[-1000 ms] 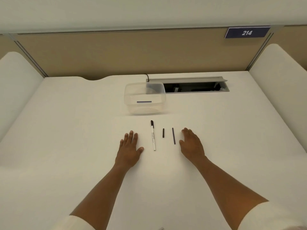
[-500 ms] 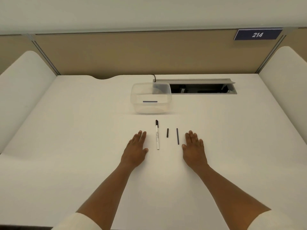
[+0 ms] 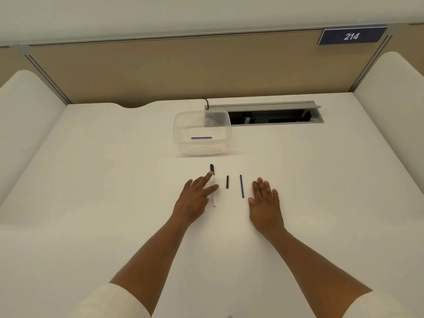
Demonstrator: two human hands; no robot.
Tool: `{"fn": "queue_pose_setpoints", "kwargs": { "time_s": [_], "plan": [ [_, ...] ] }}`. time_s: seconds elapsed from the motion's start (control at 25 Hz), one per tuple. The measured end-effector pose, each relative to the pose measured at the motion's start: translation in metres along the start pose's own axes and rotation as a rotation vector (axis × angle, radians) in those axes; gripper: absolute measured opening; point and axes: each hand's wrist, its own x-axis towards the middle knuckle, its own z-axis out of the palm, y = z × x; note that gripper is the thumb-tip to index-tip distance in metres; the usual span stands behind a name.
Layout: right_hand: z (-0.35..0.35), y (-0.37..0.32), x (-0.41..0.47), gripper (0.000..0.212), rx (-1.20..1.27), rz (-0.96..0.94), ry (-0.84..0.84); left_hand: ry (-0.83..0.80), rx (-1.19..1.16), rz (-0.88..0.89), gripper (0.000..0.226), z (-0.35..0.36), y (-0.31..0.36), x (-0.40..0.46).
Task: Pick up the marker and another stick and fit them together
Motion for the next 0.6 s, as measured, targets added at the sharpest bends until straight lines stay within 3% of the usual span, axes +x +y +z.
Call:
{"fn": "queue_pose_setpoints", "kwargs": {
  "time_s": [0.28, 0.6],
  "plan": [
    [0.003, 0.002, -0.001, 0.058, 0.028, 0.001, 0.038, 0.021, 0.02, 0.025, 0.025, -0.002, -0.004, 0.001],
    [-0.005, 0.0, 0.004, 0.055, 0.097, 0.017, 0.011, 0.08, -0.035, 0.083, 0.007, -0.002, -0.007, -0.011]
  ]
}}
